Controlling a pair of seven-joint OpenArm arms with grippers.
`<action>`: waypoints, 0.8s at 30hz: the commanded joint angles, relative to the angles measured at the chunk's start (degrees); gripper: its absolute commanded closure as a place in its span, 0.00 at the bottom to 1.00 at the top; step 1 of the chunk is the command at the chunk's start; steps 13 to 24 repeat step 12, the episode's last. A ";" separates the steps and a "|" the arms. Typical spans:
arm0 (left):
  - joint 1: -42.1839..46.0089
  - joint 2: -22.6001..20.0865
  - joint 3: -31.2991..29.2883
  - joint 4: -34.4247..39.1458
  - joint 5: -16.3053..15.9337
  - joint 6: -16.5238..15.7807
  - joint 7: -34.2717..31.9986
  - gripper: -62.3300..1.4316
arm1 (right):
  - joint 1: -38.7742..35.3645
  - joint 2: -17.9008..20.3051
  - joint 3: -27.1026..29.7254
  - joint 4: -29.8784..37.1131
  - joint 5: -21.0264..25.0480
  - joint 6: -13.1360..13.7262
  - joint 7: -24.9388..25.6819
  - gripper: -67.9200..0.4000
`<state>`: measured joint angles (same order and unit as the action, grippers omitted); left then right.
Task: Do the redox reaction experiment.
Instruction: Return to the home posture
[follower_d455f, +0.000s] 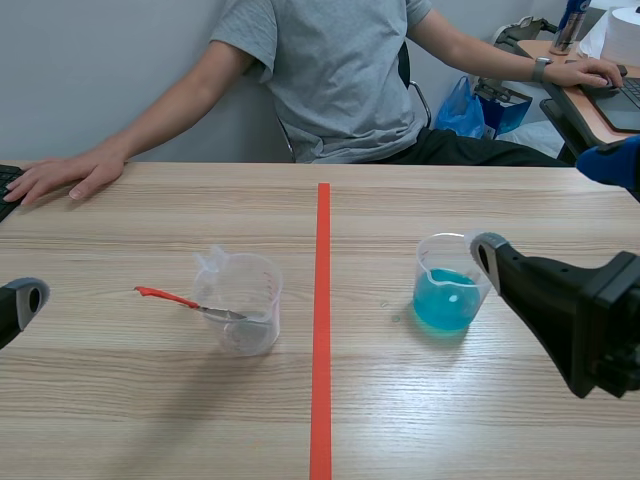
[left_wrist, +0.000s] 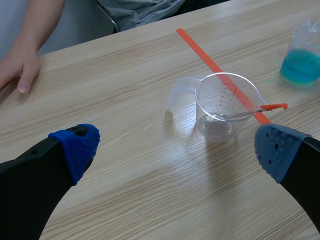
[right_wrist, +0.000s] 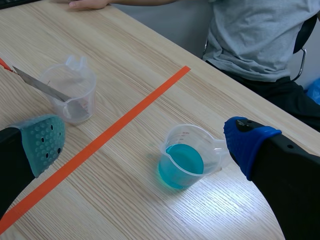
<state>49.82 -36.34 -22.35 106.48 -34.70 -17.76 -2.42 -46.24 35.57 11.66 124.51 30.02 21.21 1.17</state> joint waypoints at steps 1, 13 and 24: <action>-0.20 0.31 0.26 0.48 -0.39 0.02 -1.16 0.00 | 0.68 0.11 0.35 0.90 0.37 -0.26 1.07 0.00; -0.17 0.28 0.26 0.48 -0.37 0.02 -4.13 0.00 | 0.68 0.11 0.35 0.90 0.42 -0.26 1.11 0.00; -0.17 0.28 0.26 0.48 -0.37 0.02 -4.13 0.00 | 0.68 0.11 0.35 0.90 0.42 -0.26 1.11 0.00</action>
